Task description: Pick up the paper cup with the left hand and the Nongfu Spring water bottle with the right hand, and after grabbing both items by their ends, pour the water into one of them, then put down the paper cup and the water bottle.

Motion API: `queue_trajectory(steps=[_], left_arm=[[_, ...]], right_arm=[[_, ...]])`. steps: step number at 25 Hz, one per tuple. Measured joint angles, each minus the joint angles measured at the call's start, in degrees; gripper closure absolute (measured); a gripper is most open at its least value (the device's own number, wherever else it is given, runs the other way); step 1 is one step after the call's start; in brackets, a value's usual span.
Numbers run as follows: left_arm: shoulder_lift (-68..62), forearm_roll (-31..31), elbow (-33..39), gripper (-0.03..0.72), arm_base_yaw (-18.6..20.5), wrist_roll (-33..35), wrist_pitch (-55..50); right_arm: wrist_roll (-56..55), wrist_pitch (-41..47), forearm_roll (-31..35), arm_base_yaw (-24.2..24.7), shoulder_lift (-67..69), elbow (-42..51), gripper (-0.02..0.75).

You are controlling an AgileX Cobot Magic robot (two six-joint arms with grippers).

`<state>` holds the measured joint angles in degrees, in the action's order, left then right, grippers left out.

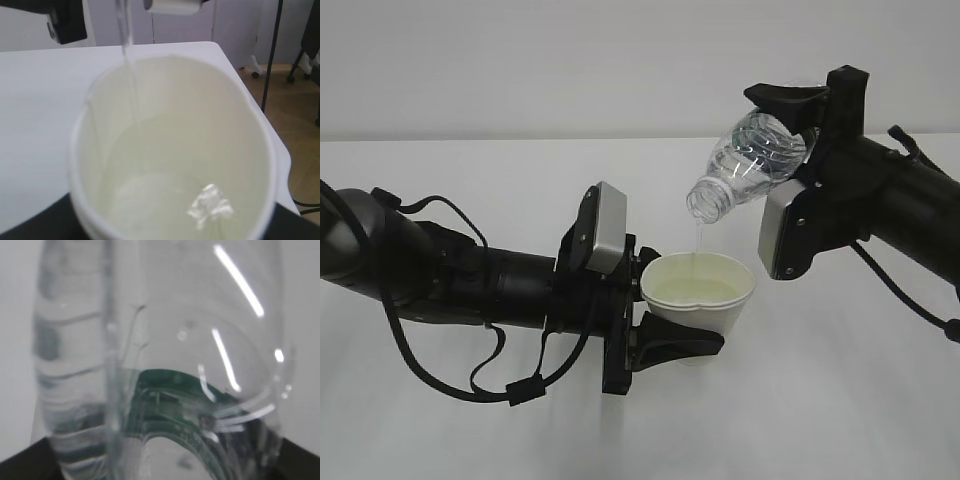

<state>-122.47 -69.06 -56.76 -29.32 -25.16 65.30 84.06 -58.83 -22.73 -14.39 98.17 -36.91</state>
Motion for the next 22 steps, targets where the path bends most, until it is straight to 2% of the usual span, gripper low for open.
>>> queue_trajectory(steps=[22], left_arm=[[0.0, 1.52, 0.0, 0.278, 0.0, 0.0, 0.0]], right_arm=[[0.0, -0.2, 0.0, 0.0, 0.0, 0.0, 0.244]])
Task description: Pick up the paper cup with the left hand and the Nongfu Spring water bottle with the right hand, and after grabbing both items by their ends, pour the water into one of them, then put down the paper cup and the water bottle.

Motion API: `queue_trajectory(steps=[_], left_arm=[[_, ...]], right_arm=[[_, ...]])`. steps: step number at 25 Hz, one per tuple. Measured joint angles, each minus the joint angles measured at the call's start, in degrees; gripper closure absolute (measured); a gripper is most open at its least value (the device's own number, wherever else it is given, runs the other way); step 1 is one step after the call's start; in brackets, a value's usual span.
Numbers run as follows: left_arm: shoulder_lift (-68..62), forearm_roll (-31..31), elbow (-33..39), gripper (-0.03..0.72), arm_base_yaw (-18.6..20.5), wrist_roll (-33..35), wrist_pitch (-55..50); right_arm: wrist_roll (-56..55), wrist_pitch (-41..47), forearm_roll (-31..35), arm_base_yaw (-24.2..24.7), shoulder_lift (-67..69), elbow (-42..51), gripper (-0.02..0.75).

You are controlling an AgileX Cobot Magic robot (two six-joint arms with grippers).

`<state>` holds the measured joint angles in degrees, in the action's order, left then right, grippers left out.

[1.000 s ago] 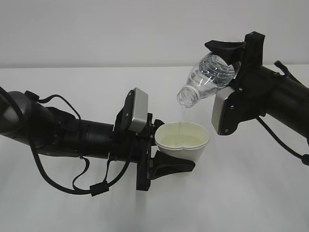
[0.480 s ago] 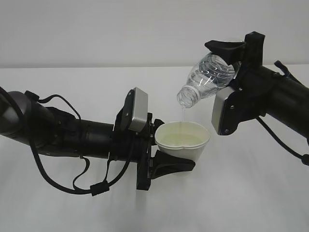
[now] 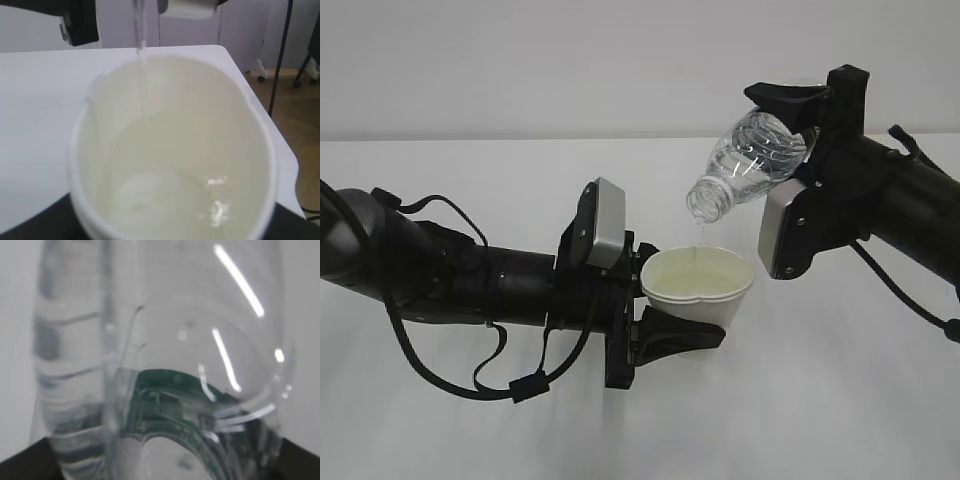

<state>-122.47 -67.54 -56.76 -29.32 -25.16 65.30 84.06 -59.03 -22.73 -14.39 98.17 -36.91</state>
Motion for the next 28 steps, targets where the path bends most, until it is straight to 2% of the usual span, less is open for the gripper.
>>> queue_trajectory(steps=[28], left_arm=[[0.0, 0.95, 0.0, 0.278, 0.0, 0.0, -0.1]], right_arm=[[0.0, -1.03, -0.4, 0.0, 0.0, -0.04, 0.244]])
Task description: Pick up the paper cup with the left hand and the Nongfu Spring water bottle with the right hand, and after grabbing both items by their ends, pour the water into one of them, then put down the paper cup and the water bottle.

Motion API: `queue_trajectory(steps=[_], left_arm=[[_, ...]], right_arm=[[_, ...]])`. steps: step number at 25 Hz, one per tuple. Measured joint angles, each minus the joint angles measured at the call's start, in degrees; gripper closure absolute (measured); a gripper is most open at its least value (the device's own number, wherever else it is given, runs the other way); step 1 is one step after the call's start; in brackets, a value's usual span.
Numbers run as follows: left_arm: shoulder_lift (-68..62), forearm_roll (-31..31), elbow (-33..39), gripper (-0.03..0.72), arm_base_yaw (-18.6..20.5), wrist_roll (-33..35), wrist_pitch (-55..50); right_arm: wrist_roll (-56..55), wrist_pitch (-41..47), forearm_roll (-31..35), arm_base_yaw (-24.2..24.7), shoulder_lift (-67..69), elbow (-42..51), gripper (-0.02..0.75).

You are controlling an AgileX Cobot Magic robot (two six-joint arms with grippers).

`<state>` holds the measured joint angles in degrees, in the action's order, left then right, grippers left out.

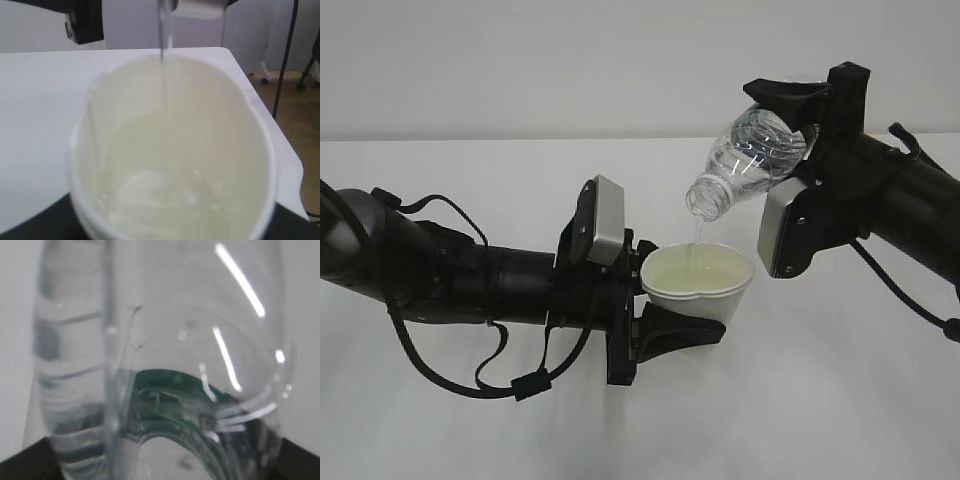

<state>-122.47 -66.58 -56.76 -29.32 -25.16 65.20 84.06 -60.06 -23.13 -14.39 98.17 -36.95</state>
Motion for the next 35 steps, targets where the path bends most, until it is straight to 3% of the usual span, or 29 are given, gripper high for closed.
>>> queue_trajectory(steps=[35], left_arm=[[0.0, 1.33, 0.0, 0.278, 0.0, 0.0, 0.0]], right_arm=[[-8.29, -0.34, 0.62, 0.0, 0.0, 0.0, 0.244]])
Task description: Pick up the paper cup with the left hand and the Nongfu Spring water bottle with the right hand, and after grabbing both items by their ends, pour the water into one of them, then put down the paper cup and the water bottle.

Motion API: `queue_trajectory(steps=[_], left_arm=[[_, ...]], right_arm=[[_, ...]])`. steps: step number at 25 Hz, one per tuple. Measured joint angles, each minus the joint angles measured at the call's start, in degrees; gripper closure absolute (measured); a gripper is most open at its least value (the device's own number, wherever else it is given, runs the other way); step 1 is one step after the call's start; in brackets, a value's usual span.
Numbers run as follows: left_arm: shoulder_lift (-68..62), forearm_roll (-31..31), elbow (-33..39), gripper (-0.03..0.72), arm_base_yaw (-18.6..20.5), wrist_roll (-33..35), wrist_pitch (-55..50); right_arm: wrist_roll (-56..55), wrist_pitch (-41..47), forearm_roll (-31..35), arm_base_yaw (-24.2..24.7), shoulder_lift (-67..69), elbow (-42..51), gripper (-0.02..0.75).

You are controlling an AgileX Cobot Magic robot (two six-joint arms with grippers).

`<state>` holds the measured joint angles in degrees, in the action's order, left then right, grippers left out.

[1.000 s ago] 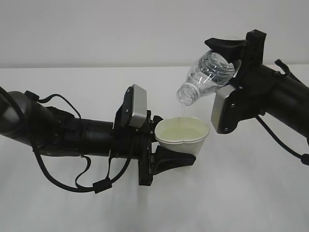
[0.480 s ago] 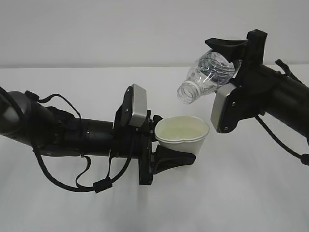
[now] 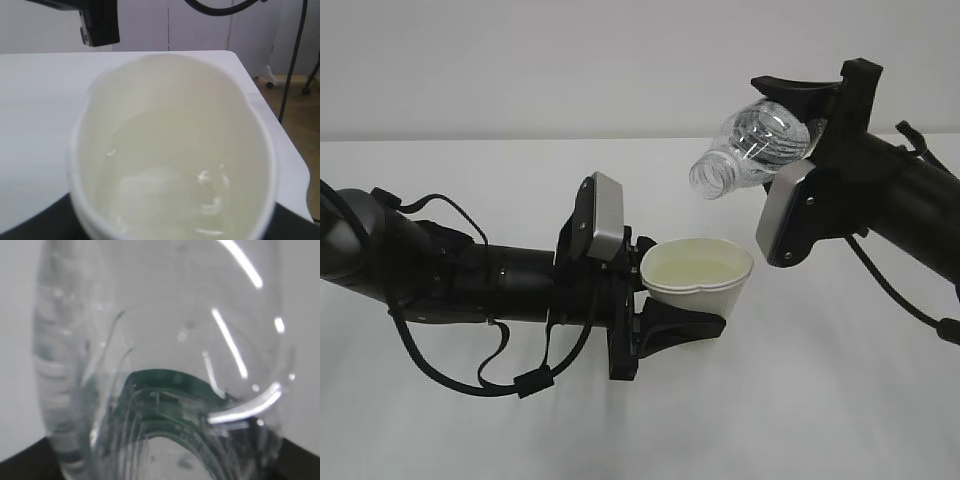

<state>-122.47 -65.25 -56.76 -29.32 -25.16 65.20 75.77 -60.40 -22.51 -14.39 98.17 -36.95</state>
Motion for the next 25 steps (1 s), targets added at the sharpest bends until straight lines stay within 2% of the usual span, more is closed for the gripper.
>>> queue_trajectory(steps=[25], left_arm=[[0.0, 0.67, 0.0, 0.278, 0.0, 0.0, 0.0]], right_arm=[[-17.66, -0.13, 5.69, 0.0, 0.0, 0.0, 0.245]])
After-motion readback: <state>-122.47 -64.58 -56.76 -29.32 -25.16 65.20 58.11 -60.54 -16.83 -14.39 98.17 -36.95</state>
